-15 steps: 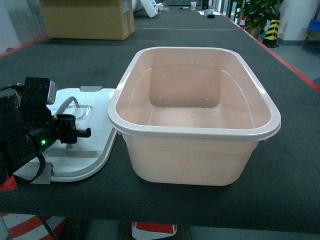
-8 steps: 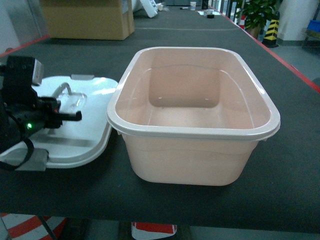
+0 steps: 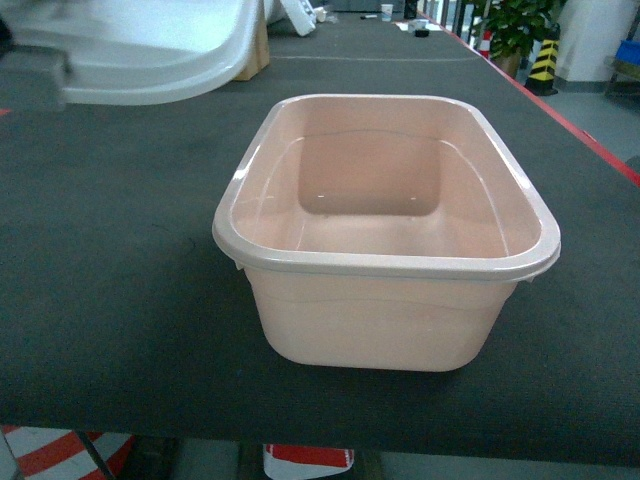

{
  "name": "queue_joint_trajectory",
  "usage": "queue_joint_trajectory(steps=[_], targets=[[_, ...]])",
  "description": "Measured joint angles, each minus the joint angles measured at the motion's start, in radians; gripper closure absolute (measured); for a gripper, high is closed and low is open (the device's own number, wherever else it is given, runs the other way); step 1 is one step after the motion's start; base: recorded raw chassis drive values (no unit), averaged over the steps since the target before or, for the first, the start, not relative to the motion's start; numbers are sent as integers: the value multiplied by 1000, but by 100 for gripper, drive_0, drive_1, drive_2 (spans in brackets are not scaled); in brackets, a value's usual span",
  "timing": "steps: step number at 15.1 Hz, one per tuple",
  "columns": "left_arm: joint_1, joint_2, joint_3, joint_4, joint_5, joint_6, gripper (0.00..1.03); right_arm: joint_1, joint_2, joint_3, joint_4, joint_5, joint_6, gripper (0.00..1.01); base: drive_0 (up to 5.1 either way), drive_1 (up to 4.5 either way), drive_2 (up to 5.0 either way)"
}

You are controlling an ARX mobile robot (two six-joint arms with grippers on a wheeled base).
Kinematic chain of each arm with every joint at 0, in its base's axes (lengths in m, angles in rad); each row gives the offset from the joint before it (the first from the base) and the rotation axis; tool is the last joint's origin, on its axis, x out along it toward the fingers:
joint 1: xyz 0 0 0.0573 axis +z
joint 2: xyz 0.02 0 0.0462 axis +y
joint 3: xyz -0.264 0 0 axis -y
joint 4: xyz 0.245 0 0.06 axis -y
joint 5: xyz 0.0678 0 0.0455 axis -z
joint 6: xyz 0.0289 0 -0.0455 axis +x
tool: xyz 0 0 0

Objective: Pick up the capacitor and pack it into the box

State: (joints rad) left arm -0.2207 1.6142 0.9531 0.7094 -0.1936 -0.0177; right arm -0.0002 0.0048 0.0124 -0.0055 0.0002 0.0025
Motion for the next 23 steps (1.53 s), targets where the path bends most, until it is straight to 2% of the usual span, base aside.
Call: queue_joint_trajectory(steps=[2, 7, 12, 15, 18, 23], targets=[[-243, 105, 61, -61, -159, -66, 101, 0, 0, 0, 0, 0, 0, 3, 0, 0, 0], [-365, 207, 124, -88, -204, -92, 101, 0, 0, 0, 0, 0, 0, 3, 0, 0, 0], [-414, 293, 198, -135, -272, -121, 101, 0, 0, 0, 0, 0, 0, 3, 0, 0, 0], [-444, 344, 231, -147, -282, -141, 101, 0, 0, 0, 0, 0, 0, 3, 0, 0, 0], [-446, 385, 251, -148, -281, -146, 99, 0, 0, 0, 0, 0, 0, 3, 0, 0, 0], [-427, 348, 222, -85, -272, -151, 42, 0, 0, 0, 0, 0, 0, 3, 0, 0, 0]])
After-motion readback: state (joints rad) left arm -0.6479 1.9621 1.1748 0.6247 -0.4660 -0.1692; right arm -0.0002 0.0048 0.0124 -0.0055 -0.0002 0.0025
